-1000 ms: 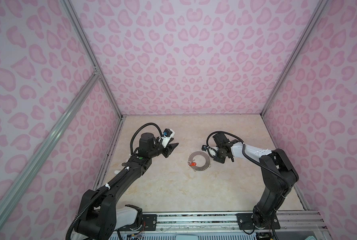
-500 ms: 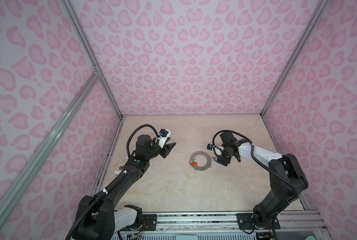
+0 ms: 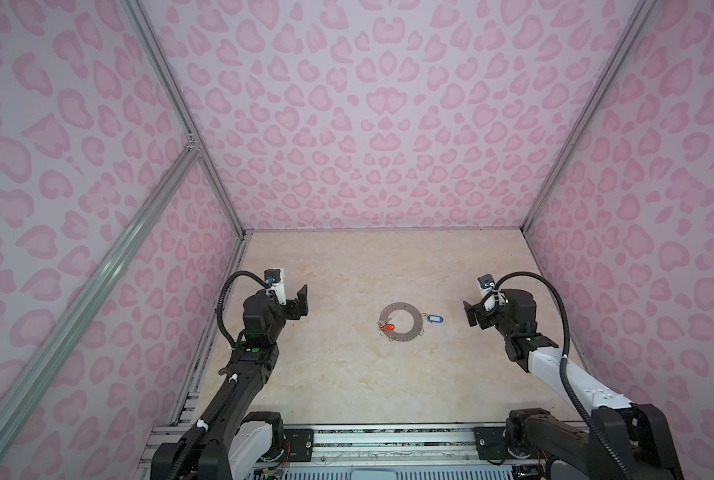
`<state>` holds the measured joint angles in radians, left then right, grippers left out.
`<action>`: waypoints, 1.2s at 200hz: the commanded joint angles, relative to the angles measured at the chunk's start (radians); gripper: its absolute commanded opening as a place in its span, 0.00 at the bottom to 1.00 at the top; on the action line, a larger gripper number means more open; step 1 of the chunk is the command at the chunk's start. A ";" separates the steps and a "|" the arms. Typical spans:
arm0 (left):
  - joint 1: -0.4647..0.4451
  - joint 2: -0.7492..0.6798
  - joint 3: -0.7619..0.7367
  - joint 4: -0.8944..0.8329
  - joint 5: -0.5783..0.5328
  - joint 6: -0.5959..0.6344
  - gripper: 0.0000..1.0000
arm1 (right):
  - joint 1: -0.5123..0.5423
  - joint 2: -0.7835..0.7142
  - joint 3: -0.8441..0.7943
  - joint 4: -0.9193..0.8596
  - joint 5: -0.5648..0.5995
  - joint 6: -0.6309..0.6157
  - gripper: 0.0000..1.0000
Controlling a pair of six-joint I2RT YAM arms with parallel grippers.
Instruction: Put the keys on the keyring
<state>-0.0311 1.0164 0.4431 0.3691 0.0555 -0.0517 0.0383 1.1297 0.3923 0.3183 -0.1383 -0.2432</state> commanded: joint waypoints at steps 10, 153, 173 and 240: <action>0.035 0.102 -0.058 0.220 -0.032 0.015 0.90 | -0.059 0.070 -0.141 0.487 -0.016 0.153 0.99; 0.079 0.457 -0.112 0.610 -0.006 0.009 0.98 | -0.067 0.438 -0.138 0.864 -0.074 0.196 1.00; 0.079 0.455 -0.112 0.609 -0.007 0.010 0.98 | -0.068 0.438 -0.099 0.798 -0.061 0.205 1.00; 0.062 0.471 -0.094 0.590 -0.031 0.018 0.98 | -0.069 0.438 -0.094 0.786 -0.063 0.206 1.00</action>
<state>0.0353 1.4754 0.3321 0.9417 0.0425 -0.0330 -0.0292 1.5650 0.2955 1.1049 -0.2092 -0.0406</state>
